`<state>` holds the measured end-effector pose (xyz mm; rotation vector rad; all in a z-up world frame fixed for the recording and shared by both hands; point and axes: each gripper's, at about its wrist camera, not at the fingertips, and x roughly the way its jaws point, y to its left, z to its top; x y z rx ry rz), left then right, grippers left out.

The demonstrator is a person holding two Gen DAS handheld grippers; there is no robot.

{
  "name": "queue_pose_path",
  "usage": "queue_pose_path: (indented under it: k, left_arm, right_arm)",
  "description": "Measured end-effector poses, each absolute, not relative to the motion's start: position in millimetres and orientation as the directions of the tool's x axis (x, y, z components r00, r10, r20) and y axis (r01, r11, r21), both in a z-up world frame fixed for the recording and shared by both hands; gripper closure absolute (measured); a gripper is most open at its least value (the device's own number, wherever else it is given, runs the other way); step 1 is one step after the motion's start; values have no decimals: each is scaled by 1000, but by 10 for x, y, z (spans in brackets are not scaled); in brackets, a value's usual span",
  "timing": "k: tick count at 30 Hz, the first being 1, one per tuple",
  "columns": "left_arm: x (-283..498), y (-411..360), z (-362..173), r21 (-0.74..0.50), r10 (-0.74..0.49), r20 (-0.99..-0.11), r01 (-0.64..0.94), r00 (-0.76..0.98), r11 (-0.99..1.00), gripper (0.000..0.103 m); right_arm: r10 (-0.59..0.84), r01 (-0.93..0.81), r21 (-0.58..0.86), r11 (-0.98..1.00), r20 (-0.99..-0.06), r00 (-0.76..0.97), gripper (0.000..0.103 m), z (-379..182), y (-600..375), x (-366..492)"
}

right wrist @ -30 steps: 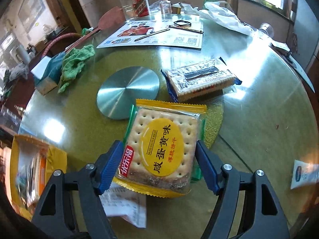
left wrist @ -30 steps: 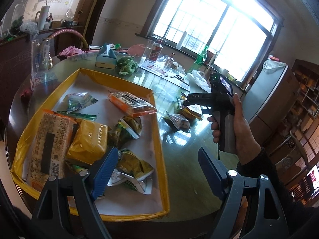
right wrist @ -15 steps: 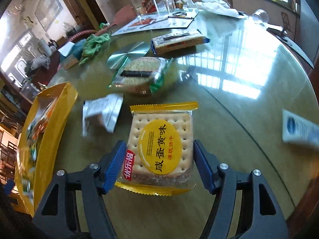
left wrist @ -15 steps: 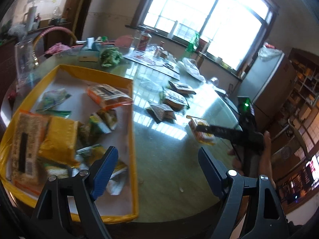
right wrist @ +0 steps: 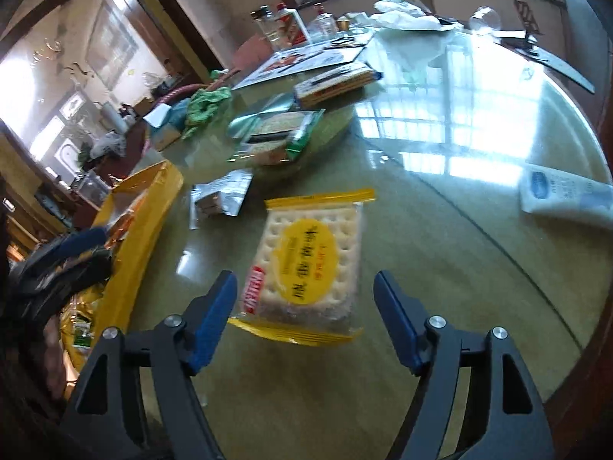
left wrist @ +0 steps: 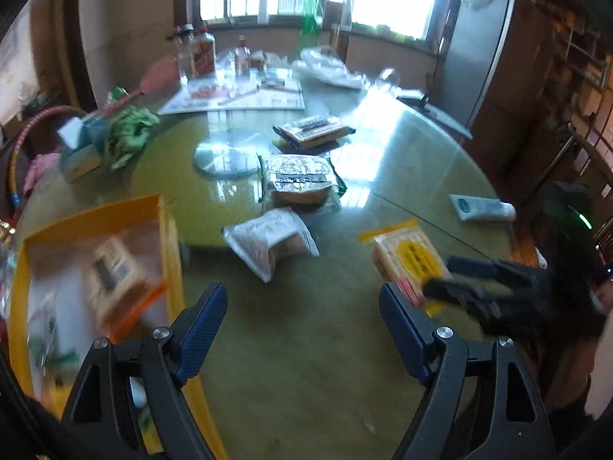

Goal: Organize snacks
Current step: 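Grasp the white sachet with the left gripper while the right holds the cracker pack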

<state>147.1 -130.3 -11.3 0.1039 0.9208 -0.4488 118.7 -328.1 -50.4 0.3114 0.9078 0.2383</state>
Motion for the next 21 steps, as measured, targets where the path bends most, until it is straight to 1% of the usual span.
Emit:
queue_pose_path:
  k: [3, 6, 9, 12, 16, 21]
  left_arm:
    - [1826, -1361, -199, -123, -339, -808, 425, 482, 897, 22]
    - [2175, -1347, -293, -159, -339, -818, 382, 465, 910, 22]
    - [2404, -1343, -359, -222, -387, -819, 389, 423, 894, 22]
    - [2603, -1381, -507, -313, -454, -828, 402, 328, 860, 21]
    - [2557, -1423, -646, -358, -480, -841, 406, 252, 841, 22]
    - [2258, -1475, -634, -343, -473, -856, 456, 208, 821, 21]
  right_arm:
    - [348, -78, 380, 922, -722, 597, 29, -523, -3296, 1148]
    - [350, -73, 385, 920, -724, 594, 29, -574, -3344, 1124]
    - [359, -73, 398, 915, -715, 600, 29, -586, -3413, 1089]
    - [376, -77, 415, 907, -713, 592, 29, -581, -3449, 1088]
    - [384, -87, 418, 904, -709, 591, 29, -566, -3438, 1090]
    - [389, -91, 419, 903, -711, 586, 29, -577, -3426, 1083]
